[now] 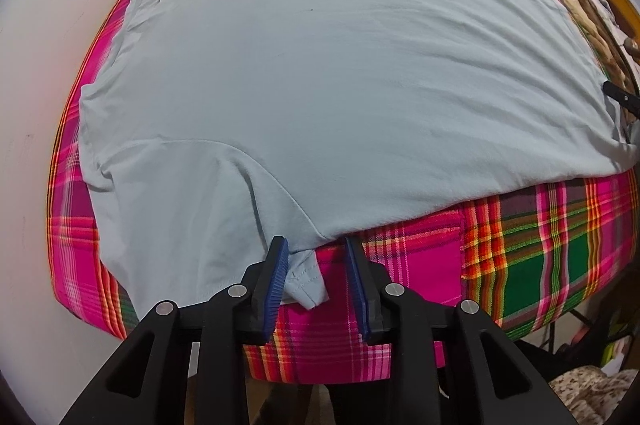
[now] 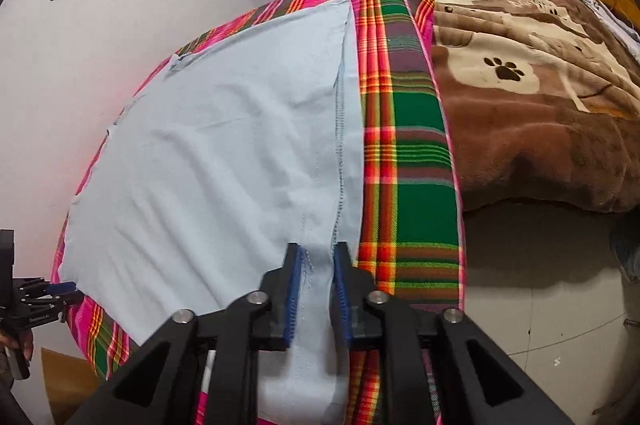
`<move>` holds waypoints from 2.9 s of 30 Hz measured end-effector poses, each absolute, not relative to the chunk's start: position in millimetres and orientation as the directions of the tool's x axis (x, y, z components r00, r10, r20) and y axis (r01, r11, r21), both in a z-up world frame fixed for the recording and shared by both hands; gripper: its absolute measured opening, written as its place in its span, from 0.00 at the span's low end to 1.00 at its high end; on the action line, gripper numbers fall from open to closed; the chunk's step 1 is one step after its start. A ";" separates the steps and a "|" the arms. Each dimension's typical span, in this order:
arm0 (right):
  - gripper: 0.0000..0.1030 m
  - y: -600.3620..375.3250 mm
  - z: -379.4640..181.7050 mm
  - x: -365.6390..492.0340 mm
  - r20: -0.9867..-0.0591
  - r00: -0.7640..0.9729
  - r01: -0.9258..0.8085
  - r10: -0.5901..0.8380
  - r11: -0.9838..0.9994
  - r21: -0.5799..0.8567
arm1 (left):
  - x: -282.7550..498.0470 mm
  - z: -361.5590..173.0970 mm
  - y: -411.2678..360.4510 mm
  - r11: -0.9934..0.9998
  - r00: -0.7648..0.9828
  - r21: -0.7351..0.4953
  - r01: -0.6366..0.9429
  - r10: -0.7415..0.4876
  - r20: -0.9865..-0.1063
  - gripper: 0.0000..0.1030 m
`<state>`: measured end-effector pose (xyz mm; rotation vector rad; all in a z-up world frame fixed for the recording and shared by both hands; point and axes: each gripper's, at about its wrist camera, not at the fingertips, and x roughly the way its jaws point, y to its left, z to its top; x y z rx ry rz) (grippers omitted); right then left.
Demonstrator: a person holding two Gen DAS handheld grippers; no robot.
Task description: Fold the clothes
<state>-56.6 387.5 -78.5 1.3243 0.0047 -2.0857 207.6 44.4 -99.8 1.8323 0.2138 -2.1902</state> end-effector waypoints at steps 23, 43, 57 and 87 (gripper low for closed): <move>0.06 397.8 -70.4 -67.3 -0.847 -0.323 0.493 -0.423 -0.839 0.231 | 231.4 -91.9 71.6 -0.945 -0.167 0.021 0.326 -0.080 -0.983 0.34; 0.15 321.8 -81.4 -147.3 -0.829 -0.299 0.542 -0.473 -0.799 0.260 | 162.9 -64.2 55.9 -0.947 -0.255 -0.133 0.292 0.057 -0.965 0.34; 0.19 303.1 -80.1 -155.4 -0.849 -0.243 0.650 -0.469 -0.729 0.216 | 92.8 -87.4 44.4 -0.932 -0.209 -0.144 0.334 0.076 -0.975 0.34; 0.02 322.1 -77.1 -175.6 -0.866 -0.210 0.664 -0.453 -0.716 0.213 | 66.2 -111.1 106.7 -0.869 -0.171 -0.100 0.485 0.018 -0.985 0.36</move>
